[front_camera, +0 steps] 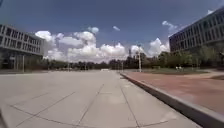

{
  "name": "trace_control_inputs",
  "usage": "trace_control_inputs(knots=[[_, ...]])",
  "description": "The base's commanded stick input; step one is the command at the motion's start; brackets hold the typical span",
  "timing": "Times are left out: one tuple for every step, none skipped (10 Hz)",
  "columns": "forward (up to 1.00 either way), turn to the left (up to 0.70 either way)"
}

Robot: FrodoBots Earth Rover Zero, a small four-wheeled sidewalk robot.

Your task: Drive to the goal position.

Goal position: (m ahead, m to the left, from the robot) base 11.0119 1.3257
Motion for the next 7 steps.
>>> trace_control_inputs(knots=[[1.0, 0.0], [1.0, 0.0], [1.0, 0.0], [1.0, 0.0], [1.0, 0.0], [1.0, 0.0], [1.0, 0.0]])
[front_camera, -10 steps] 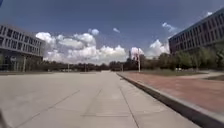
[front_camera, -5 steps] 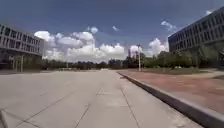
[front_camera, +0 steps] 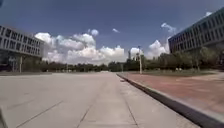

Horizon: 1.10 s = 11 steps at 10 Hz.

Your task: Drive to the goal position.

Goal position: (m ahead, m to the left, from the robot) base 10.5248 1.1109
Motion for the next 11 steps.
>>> trace_control_inputs(knots=[[1.0, 0.0], [1.0, 0.0], [1.0, 0.0], [1.0, 0.0], [1.0, 0.0], [1.0, 0.0], [1.0, 0.0], [1.0, 0.0], [1.0, 0.0], [1.0, 0.0], [1.0, 0.0]])
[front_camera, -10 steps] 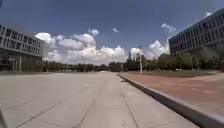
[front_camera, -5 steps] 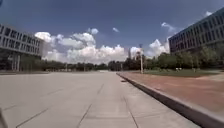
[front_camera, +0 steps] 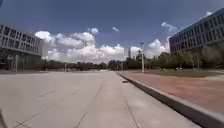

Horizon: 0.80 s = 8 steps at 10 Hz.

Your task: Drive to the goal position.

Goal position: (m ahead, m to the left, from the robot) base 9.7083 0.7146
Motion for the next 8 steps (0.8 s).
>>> trace_control_inputs(knots=[[1.0, 0.0], [1.0, 0.0], [1.0, 0.0], [1.0, 0.0], [1.0, 0.0], [1.0, 0.0], [1.0, 0.0], [1.0, 0.0]])
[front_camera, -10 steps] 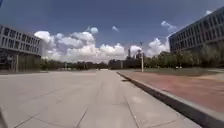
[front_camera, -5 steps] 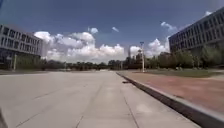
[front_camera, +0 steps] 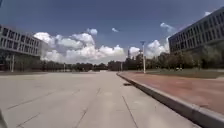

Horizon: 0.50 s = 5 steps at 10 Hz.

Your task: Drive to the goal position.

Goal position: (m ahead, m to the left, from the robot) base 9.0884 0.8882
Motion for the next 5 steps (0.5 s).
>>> trace_control_inputs(knots=[[1.0, 0.0], [1.0, 0.0], [1.0, 0.0], [1.0, 0.0], [1.0, 0.0]])
